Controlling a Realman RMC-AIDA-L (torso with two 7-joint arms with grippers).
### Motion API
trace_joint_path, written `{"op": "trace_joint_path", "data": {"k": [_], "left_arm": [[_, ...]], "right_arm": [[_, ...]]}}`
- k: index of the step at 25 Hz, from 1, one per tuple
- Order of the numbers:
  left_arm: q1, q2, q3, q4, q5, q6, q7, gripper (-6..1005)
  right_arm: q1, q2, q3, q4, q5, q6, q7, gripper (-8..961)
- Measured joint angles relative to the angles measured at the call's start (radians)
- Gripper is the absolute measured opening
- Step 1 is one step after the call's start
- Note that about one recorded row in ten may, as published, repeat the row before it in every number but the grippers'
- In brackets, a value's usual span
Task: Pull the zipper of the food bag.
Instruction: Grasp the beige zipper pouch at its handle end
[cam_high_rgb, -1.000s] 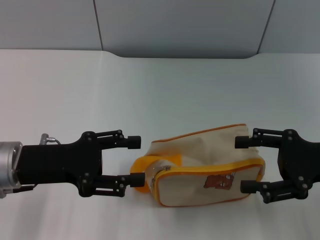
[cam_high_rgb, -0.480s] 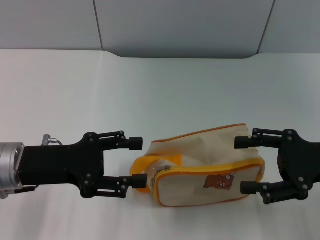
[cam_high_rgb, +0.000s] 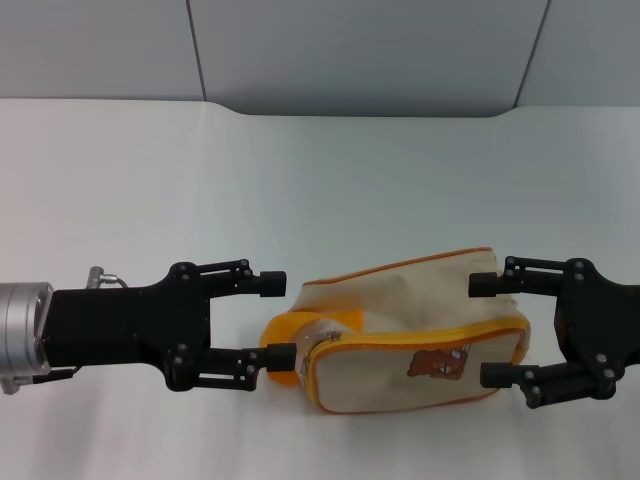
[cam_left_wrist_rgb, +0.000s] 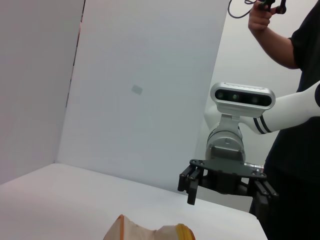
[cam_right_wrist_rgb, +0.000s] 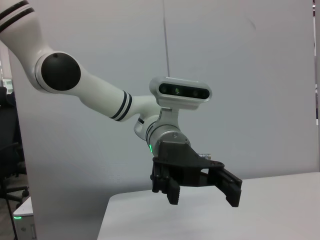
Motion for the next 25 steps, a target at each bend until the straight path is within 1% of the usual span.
{"op": "trace_joint_path", "data": {"k": [21, 23, 24, 25], "left_arm": [[0.008, -0.001, 0.0, 0.0, 0.0, -0.009, 0.002, 752], [0.011, -0.001, 0.0, -0.006, 0.02, -0.018, 0.002, 748], [0.014, -0.002, 0.0, -0.01, 0.03, -0.028, 0.002, 746], [0.024, -0.014, 0.0, -0.019, 0.055, -0.071, 0.002, 744]], "right_arm": [[0.0, 0.0, 0.006, -0.004, 0.0, 0.001, -0.001, 817], [0.001, -0.002, 0.007, -0.002, 0.0, 0.005, -0.001, 816], [0.001, -0.002, 0.007, -0.002, 0.0, 0.006, -0.001, 816], [-0.001, -0.003, 0.008, -0.002, 0.0, 0.007, 0.0, 815]]}}
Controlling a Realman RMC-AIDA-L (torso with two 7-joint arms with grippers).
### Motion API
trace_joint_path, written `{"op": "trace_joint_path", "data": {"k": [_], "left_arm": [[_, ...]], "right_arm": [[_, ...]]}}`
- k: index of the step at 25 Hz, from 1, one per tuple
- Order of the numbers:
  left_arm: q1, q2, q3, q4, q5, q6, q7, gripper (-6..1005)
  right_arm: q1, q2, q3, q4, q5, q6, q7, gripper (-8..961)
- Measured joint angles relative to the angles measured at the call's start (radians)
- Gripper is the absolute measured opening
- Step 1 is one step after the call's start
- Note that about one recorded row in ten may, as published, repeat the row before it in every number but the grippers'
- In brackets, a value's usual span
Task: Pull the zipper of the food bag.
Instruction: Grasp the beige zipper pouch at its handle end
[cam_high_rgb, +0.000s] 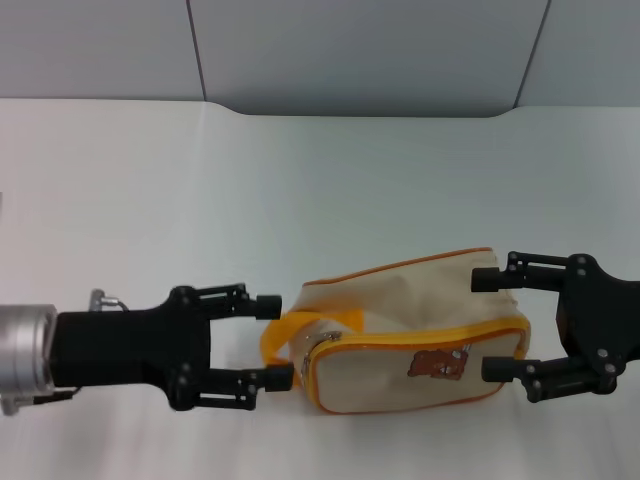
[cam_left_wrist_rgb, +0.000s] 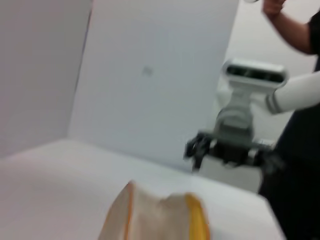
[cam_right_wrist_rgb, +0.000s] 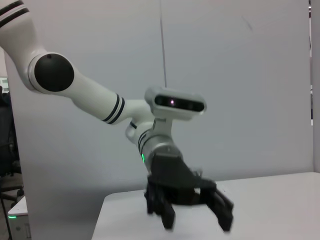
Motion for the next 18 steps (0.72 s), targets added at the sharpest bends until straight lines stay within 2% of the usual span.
{"op": "trace_joint_path", "data": {"k": [1, 2, 3, 4, 7, 9, 13, 18], "left_arm": [[0.0, 0.0, 0.0, 0.0, 0.0, 0.0, 0.0, 742], [0.004, -0.008, 0.0, -0.002, 0.01, -0.024, 0.0, 741], [0.01, -0.031, 0.0, -0.003, 0.036, -0.096, -0.001, 739], [0.01, -0.031, 0.0, -0.003, 0.036, -0.096, -0.001, 737], [0.006, -0.056, 0.0, -0.007, 0.09, -0.156, -0.001, 731], [-0.001, -0.06, 0.0, -0.012, 0.105, -0.166, -0.001, 727], [-0.067, -0.064, -0.003, -0.101, 0.116, -0.329, 0.014, 720], [-0.097, -0.067, -0.015, -0.11, 0.091, -0.405, 0.022, 710]], "right_arm": [[0.0, 0.0, 0.0, 0.0, 0.0, 0.0, 0.0, 815], [-0.001, 0.0, 0.0, -0.001, 0.0, 0.0, 0.002, 814], [-0.004, 0.0, 0.002, -0.002, 0.001, 0.001, 0.004, 814], [-0.004, 0.0, 0.002, -0.002, 0.001, 0.001, 0.004, 814], [-0.005, 0.0, 0.01, -0.003, 0.001, 0.002, 0.007, 812], [-0.004, 0.0, 0.015, 0.0, 0.002, 0.005, 0.008, 812], [-0.002, 0.001, 0.016, 0.003, 0.002, 0.014, 0.009, 810], [-0.005, 0.003, 0.015, 0.003, 0.004, 0.016, 0.009, 808]]}}
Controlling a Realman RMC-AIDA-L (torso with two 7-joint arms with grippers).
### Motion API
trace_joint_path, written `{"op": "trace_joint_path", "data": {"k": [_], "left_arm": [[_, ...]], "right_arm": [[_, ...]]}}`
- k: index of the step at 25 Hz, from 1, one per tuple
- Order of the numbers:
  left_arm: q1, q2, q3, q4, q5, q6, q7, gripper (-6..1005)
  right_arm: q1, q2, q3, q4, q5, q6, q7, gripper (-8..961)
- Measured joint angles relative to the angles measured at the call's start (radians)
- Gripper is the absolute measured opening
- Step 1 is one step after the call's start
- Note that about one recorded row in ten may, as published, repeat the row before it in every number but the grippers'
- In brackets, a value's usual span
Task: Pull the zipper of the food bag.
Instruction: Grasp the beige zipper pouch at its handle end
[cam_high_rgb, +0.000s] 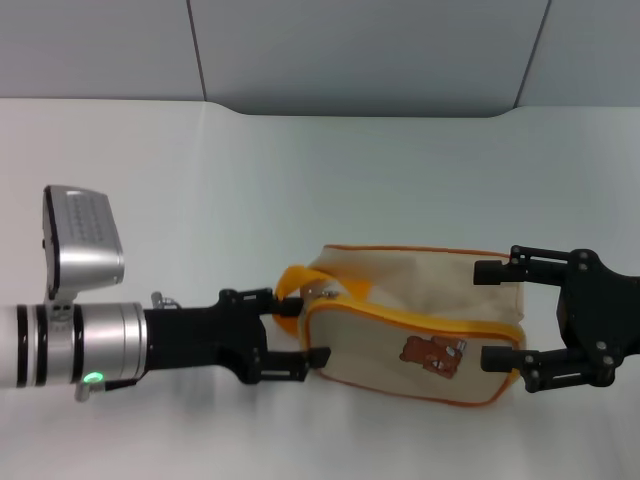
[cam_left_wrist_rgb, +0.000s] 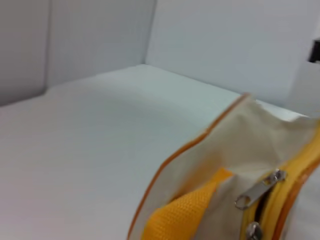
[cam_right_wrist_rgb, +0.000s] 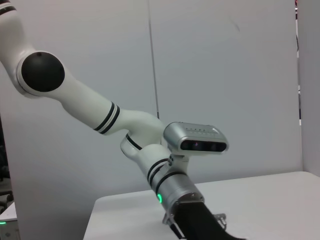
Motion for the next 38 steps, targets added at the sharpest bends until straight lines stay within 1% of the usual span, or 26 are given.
{"op": "trace_joint_path", "data": {"k": [6, 10, 19, 21, 22, 24, 25, 26, 29, 31, 32, 33, 35, 36, 37, 38], "left_arm": [[-0.008, -0.003, -0.001, -0.016, -0.035, -0.006, 0.041, 699], [-0.025, -0.004, -0.002, -0.067, -0.061, -0.013, 0.098, 691], [-0.033, -0.004, -0.004, -0.077, -0.07, -0.008, 0.118, 514], [-0.034, -0.004, -0.002, -0.073, -0.07, -0.005, 0.12, 475], [-0.038, -0.003, 0.005, -0.073, -0.07, 0.004, 0.133, 455], [-0.04, -0.003, 0.008, -0.073, -0.07, 0.01, 0.139, 322], [-0.044, -0.003, 0.011, -0.074, -0.07, 0.017, 0.148, 256], [-0.045, -0.002, 0.01, -0.073, -0.07, 0.019, 0.148, 247], [-0.047, -0.002, 0.003, -0.07, -0.07, 0.025, 0.149, 219], [-0.048, 0.001, -0.006, -0.061, -0.071, 0.048, 0.149, 203], [-0.047, 0.005, -0.009, -0.039, -0.072, 0.087, 0.146, 196], [-0.047, 0.005, -0.009, -0.039, -0.072, 0.087, 0.146, 188], [-0.044, 0.009, -0.013, 0.002, -0.072, 0.131, 0.128, 174], [-0.044, 0.012, -0.015, 0.019, -0.072, 0.149, 0.118, 167], [-0.044, 0.015, -0.017, 0.036, -0.072, 0.166, 0.109, 159], [-0.045, 0.019, -0.024, 0.055, -0.072, 0.193, 0.095, 151]], "right_arm": [[-0.004, 0.0, 0.0, 0.002, 0.003, 0.009, 0.0, 805], [-0.004, 0.001, 0.0, 0.002, 0.003, 0.024, 0.002, 803], [-0.004, 0.002, 0.002, 0.002, 0.003, 0.027, 0.008, 800], [-0.004, 0.002, 0.01, 0.002, 0.003, 0.029, 0.008, 799], [-0.004, 0.006, 0.031, 0.002, 0.004, 0.035, 0.008, 798], [-0.004, 0.009, 0.043, 0.002, 0.004, 0.037, 0.008, 797], [-0.004, 0.013, 0.06, 0.001, 0.004, 0.04, 0.008, 797], [-0.004, 0.027, 0.114, -0.004, 0.005, 0.051, 0.005, 797], [-0.004, 0.033, 0.132, -0.007, 0.005, 0.062, 0.001, 795], [-0.004, 0.037, 0.137, -0.011, 0.005, 0.071, -0.005, 795], [-0.004, 0.043, 0.143, -0.016, 0.005, 0.082, -0.014, 794], [-0.003, 0.051, 0.148, -0.022, 0.006, 0.094, -0.025, 794], [0.002, 0.075, 0.181, -0.033, 0.007, 0.13, -0.065, 793], [0.007, 0.089, 0.204, -0.037, 0.008, 0.147, -0.089, 792], [0.018, 0.112, 0.236, -0.04, 0.008, 0.176, -0.142, 792], [0.018, 0.112, 0.236, -0.04, 0.008, 0.176, -0.142, 792]]}}
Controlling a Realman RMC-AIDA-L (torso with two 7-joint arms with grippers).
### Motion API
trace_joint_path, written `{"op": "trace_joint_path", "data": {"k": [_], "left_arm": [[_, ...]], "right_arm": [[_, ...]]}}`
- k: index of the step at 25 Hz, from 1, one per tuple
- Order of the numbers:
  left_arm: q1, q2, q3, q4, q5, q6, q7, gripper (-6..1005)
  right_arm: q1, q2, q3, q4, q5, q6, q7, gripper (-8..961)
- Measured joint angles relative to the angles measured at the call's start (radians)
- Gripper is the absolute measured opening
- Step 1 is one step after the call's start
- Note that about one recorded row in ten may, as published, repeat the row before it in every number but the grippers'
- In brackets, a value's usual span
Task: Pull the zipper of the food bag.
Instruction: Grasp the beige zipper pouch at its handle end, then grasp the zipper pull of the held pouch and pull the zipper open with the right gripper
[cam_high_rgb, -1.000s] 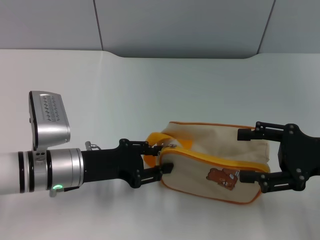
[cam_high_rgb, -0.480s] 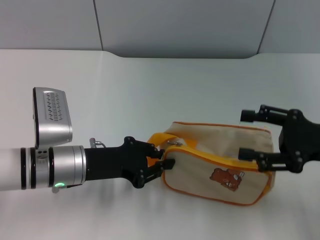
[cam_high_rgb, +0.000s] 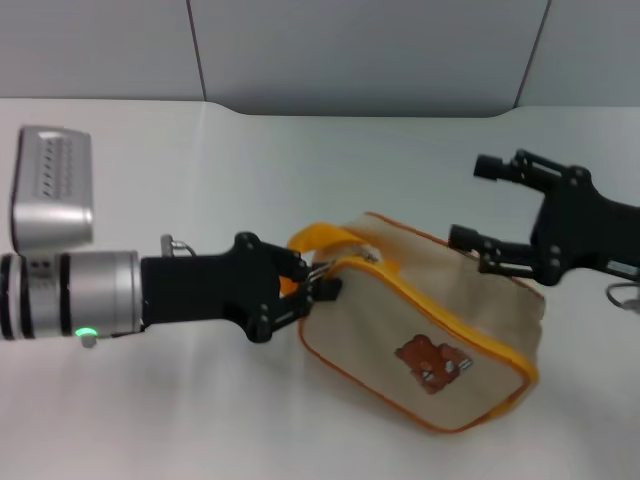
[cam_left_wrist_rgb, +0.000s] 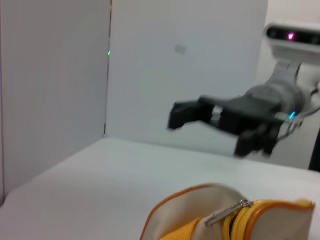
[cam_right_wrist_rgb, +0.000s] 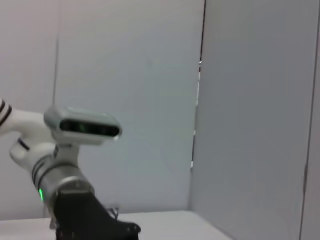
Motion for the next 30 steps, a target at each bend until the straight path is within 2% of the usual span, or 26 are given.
{"op": "trace_joint_path", "data": {"k": [2, 4, 13, 18, 21, 30], "left_arm": [[-0.004, 0.005, -0.014, 0.023, 0.0, 0.029, -0.016, 135], [-0.012, 0.009, -0.029, 0.042, 0.0, 0.053, -0.034, 123], [-0.035, 0.003, -0.038, 0.056, 0.0, 0.05, -0.055, 88], [-0.036, 0.002, -0.039, 0.057, 0.0, 0.052, -0.066, 75], [-0.037, 0.002, -0.039, 0.057, 0.0, 0.054, -0.067, 73], [-0.038, 0.001, -0.038, 0.058, 0.0, 0.071, -0.069, 70]], "right_arm": [[0.014, 0.011, 0.005, 0.014, 0.0, 0.015, -0.063, 791], [0.036, 0.013, 0.002, 0.066, 0.0, 0.021, -0.149, 790], [0.045, 0.015, 0.009, 0.133, 0.0, 0.026, -0.311, 786], [0.044, 0.017, 0.011, 0.168, 0.0, 0.029, -0.384, 625], [0.044, 0.019, 0.011, 0.182, 0.0, 0.03, -0.418, 408], [0.05, 0.02, 0.004, 0.233, 0.016, 0.046, -0.504, 409]]}}
